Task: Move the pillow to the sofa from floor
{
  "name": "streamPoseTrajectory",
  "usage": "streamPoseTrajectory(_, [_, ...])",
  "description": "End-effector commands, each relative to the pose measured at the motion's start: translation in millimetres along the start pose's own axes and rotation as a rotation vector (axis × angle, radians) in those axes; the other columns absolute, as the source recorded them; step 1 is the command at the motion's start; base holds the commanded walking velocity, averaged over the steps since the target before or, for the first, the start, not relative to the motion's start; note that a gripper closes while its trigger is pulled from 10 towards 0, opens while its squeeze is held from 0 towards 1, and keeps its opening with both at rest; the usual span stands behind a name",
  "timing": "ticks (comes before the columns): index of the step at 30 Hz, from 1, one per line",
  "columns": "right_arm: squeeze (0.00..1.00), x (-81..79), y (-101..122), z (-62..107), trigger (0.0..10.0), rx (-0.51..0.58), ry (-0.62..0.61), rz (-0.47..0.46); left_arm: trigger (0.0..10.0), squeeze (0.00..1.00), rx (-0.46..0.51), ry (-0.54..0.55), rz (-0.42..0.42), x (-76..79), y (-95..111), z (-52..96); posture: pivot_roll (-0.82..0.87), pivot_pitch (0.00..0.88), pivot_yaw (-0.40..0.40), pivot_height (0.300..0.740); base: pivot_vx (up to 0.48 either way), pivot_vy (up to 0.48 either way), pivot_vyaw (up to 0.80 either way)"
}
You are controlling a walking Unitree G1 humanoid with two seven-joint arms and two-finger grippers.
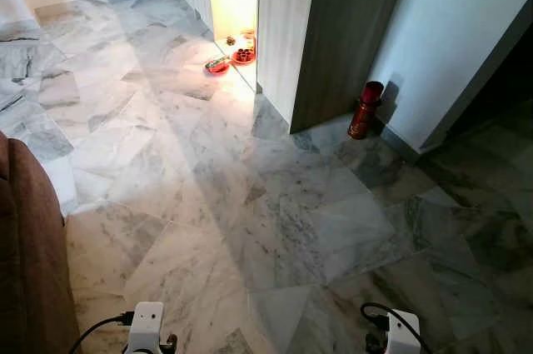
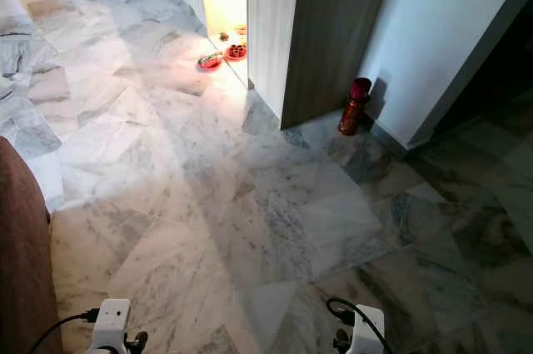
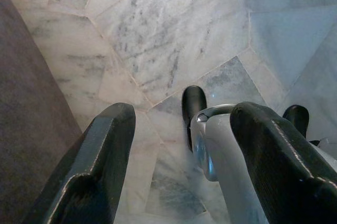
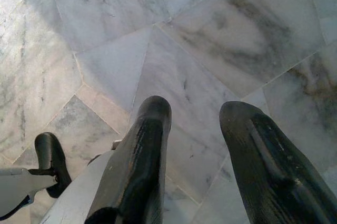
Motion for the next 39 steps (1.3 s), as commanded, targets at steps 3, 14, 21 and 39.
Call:
streamPoseTrajectory(3, [0.00, -15.6, 44.7, -8.4, 10.0, 0.068, 0.116, 0.054, 10.0, 0.00, 0.056, -0.064, -0.132, 25.3, 22.9, -5.1, -0.02, 0.026, -0.025, 0.740, 0.000, 0.000, 0.00])
streamPoseTrajectory(14, [0.00, -11.1, 37.8, -7.4, 10.0, 0.054, 0.103, 0.011, 10.0, 0.00, 0.058, -0.065, -0.104, 18.9, 27.2, -5.6, -0.02, 0.002, -0.010, 0.740, 0.000, 0.000, 0.00])
streamPoseTrajectory(21, [0.00, -10.2, 36.6, -7.5, 10.0, 0.043, 0.091, 0.029, 10.0, 0.00, 0.063, -0.073, -0.096, 19.8, 29.7, -6.0, -0.01, 0.000, -0.006, 0.740, 0.000, 0.000, 0.00])
streamPoseTrajectory(39, [0.00, -10.2, 36.6, -7.5, 10.0, 0.043, 0.091, 0.029, 10.0, 0.00, 0.063, -0.073, -0.096, 19.8, 29.7, -6.0, -0.01, 0.000, -0.006, 0.740, 0.000, 0.000, 0.00])
Point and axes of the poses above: a point about 5 cm out from each wrist's last joint towards the gripper, its own z axis pointing back from the gripper into the wrist, its own y axis along the axis of the wrist's last joint, x = y × z, the point moved 2 cm from there along -z, pointing out of the wrist towards the gripper, and after that the axes turned 5 degrees about z, right-handed, at the moved point
